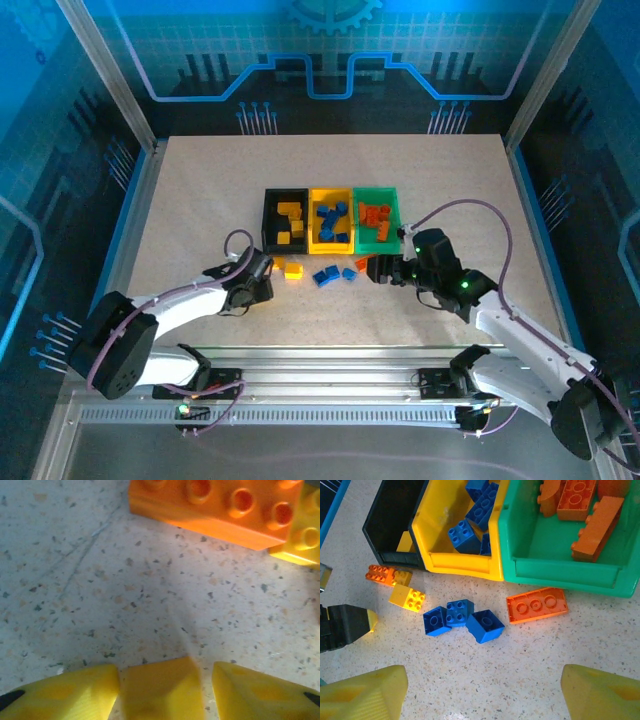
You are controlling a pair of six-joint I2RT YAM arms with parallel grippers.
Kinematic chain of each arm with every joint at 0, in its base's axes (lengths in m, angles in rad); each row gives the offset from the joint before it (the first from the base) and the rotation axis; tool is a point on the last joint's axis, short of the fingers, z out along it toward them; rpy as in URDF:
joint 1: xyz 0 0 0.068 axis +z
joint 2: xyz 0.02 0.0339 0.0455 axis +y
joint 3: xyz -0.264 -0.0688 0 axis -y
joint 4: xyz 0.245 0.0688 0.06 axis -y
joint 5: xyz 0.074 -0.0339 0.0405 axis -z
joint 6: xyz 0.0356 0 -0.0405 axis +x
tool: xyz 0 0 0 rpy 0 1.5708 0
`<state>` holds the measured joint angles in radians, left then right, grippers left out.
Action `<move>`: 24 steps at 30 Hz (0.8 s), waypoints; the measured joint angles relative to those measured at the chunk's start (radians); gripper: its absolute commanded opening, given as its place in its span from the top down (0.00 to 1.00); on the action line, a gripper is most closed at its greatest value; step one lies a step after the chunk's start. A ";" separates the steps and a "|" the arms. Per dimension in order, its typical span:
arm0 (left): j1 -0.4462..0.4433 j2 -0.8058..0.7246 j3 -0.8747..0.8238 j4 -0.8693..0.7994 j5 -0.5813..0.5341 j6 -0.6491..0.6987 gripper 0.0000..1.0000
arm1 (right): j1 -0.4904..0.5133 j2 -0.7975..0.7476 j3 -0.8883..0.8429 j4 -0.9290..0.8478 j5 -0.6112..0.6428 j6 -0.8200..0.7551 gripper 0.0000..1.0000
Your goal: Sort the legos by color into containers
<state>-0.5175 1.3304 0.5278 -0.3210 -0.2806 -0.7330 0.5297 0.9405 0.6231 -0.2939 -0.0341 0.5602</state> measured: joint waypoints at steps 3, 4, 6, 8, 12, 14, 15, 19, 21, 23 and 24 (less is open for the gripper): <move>0.000 0.007 0.008 -0.019 -0.015 -0.002 0.63 | 0.000 -0.006 0.000 0.000 0.000 0.000 0.18; -0.001 0.006 0.012 -0.023 -0.016 -0.002 0.65 | 0.000 -0.006 0.000 -0.001 0.000 0.000 0.18; -0.006 0.004 0.021 -0.039 -0.016 -0.002 0.69 | 0.000 -0.006 0.000 -0.002 0.002 0.000 0.18; -0.017 -0.002 0.024 -0.049 -0.022 -0.002 0.70 | 0.000 -0.006 0.000 -0.003 0.005 0.000 0.18; -0.060 -0.029 0.037 -0.057 0.009 -0.002 0.71 | 0.000 -0.006 0.000 -0.003 0.008 0.000 0.18; -0.080 -0.065 0.071 -0.077 0.027 -0.002 0.70 | 0.000 -0.007 0.000 -0.003 0.008 0.000 0.18; -0.082 -0.082 0.102 -0.087 0.028 -0.001 0.70 | 0.000 -0.009 -0.001 -0.003 0.008 0.000 0.18; -0.072 -0.069 0.287 -0.101 0.026 0.014 0.70 | 0.000 -0.011 -0.001 -0.002 0.011 0.000 0.18; -0.050 -0.003 0.412 -0.095 0.023 0.035 0.71 | 0.000 -0.011 -0.001 -0.002 0.017 0.000 0.18; -0.018 0.084 0.518 -0.084 0.021 0.055 0.71 | 0.000 -0.011 -0.001 -0.003 0.025 0.000 0.18; 0.001 0.139 0.570 -0.080 0.015 0.063 0.72 | 0.000 -0.011 -0.001 -0.004 0.028 0.000 0.18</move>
<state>-0.5167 1.4693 1.0981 -0.4015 -0.2653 -0.6697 0.5297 0.9291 0.6224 -0.2977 -0.0063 0.5602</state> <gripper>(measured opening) 0.320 0.817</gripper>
